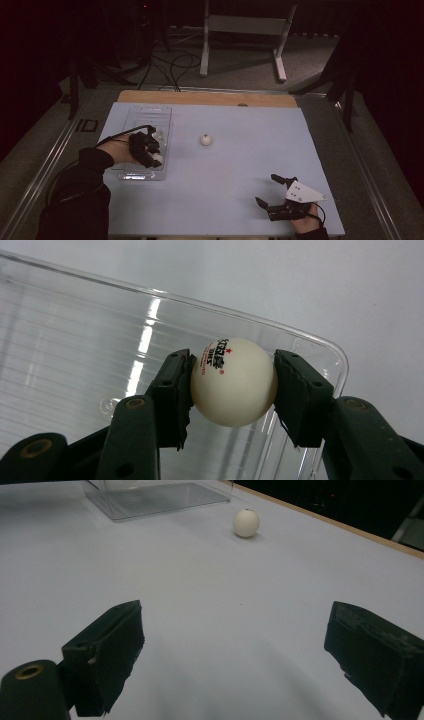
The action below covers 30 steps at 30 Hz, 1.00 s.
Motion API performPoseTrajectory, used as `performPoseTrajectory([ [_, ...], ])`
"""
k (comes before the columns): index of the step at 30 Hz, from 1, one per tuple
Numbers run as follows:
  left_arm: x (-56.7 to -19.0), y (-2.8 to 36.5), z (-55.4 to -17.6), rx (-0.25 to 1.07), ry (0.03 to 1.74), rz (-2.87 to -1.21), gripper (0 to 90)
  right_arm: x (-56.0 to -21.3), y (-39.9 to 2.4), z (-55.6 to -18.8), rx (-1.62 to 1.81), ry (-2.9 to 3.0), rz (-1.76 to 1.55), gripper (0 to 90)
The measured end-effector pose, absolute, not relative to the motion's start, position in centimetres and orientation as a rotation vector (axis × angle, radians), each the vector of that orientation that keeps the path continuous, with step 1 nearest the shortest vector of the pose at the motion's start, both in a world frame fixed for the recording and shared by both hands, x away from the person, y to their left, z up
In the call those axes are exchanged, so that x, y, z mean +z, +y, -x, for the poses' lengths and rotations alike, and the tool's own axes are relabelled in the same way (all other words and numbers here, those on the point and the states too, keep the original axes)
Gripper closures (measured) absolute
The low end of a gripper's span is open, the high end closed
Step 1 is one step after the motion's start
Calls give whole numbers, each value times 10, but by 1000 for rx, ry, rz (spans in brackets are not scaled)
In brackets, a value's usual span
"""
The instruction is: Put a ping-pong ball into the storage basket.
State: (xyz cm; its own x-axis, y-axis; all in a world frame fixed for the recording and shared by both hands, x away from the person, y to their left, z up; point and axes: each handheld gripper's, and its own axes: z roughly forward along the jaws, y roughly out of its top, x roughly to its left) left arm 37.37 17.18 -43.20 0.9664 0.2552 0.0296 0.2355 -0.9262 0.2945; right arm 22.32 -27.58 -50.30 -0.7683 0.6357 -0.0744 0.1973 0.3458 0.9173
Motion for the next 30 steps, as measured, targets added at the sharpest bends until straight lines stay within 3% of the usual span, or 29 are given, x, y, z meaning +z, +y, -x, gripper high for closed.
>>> performPoseTrajectory([
  [9,-433,173,-376,106,387,-2801,507,-503,-276,-224,1406,2192,-730,87],
  [17,-430,176,-378,109,435,-2800,287,-503,-276,-224,1403,2192,-731,87],
  [20,-429,177,-379,106,462,-2806,148,-503,-276,-223,1401,2195,-729,87],
  [25,-425,177,-380,128,477,-2811,34,-504,-276,-223,1399,2195,-732,88],
  [30,-418,178,-379,151,482,-2784,18,-504,-276,-223,1398,2199,-735,88],
])
